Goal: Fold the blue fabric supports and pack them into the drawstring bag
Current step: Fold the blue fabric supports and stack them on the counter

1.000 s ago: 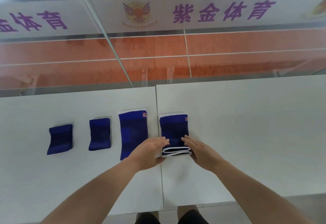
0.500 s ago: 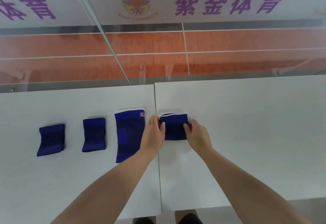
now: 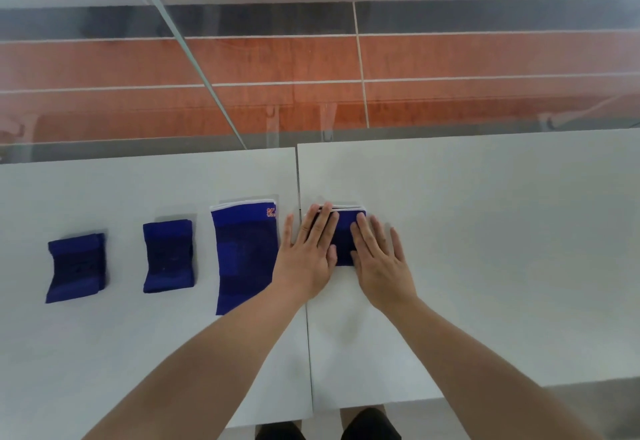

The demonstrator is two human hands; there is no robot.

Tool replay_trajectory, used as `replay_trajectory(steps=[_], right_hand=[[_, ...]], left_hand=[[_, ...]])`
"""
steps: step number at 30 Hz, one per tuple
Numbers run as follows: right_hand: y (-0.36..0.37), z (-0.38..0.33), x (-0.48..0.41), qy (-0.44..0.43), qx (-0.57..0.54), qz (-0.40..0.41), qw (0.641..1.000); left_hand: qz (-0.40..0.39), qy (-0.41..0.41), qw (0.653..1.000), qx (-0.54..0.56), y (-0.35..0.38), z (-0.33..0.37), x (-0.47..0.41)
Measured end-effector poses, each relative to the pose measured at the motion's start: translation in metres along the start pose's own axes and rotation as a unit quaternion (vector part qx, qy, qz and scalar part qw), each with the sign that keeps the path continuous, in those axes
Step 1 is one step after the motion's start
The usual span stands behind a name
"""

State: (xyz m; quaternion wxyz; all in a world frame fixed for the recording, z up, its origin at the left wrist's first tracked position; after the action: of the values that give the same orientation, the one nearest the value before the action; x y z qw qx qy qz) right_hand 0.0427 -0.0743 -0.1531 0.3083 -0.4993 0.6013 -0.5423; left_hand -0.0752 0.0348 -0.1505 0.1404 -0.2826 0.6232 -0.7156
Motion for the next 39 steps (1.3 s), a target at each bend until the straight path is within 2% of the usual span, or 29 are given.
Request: replay_trajectory(steps=[4, 8, 10, 12, 16, 21, 23, 26, 30, 35, 37, 39], right_hand=[[-0.017, -0.004, -0.003, 0.029, 0.002, -0.043, 0.999], [-0.062, -0.031, -0.004, 0.05, -0.053, -0.021, 0.997], [-0.079, -0.052, -0.002, 0.054, -0.097, -0.039, 0.993], [-0.086, -0.077, 0.004, 0.057, -0.133, -0.074, 0.987], [-0.071, -0.112, 0.021, 0.05, -0.148, -0.157, 0.975], [-0.053, -0.135, 0.027, 0.067, -0.158, -0.226, 0.959], [-0.05, -0.146, 0.025, 0.027, -0.13, -0.217, 0.967], [-0.038, -0.167, 0.021, -0.093, -0.089, -0.167, 0.978], [-0.007, -0.175, 0.02, -0.18, 0.01, -0.182, 0.967], [0.001, -0.173, 0.016, -0.178, 0.032, -0.122, 0.976], [-0.002, -0.176, 0.013, -0.176, 0.006, -0.094, 0.98], [-0.009, -0.179, 0.009, -0.172, -0.033, -0.113, 0.978]], left_hand=[[-0.072, 0.017, 0.997, -0.006, -0.016, -0.001, -0.001], [-0.015, 0.052, 0.998, 0.02, -0.058, -0.01, 0.033], [0.019, 0.059, 0.997, 0.042, -0.067, -0.019, 0.063], [0.007, 0.04, 0.998, 0.053, -0.066, -0.038, 0.099], [-0.074, -0.007, 0.996, 0.043, -0.053, -0.077, 0.148], [-0.054, -0.041, 0.994, 0.086, -0.045, -0.109, 0.162], [-0.061, -0.02, 0.996, 0.062, -0.037, -0.117, 0.163], [-0.076, 0.025, 0.996, 0.035, -0.022, -0.121, 0.161], [-0.024, 0.07, 0.997, -0.001, -0.013, -0.128, 0.153], [0.079, 0.098, 0.992, -0.008, -0.016, -0.132, 0.146], [0.075, 0.102, 0.992, 0.02, -0.019, -0.134, 0.146], [0.047, 0.113, 0.99, 0.066, -0.021, -0.134, 0.147]])
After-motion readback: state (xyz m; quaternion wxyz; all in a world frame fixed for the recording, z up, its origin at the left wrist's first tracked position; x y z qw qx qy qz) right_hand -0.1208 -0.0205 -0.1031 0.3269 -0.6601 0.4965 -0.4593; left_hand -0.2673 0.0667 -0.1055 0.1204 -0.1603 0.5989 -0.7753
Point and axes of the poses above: each hand's wrist, its own x-axis away from the middle knuckle, its own y-axis out of the palm, z = x × y, the point moved 5 cm from there along -x, towards the middle knuckle, and after that the axes turned 6 degrees about -x, right-handed, at the moved point
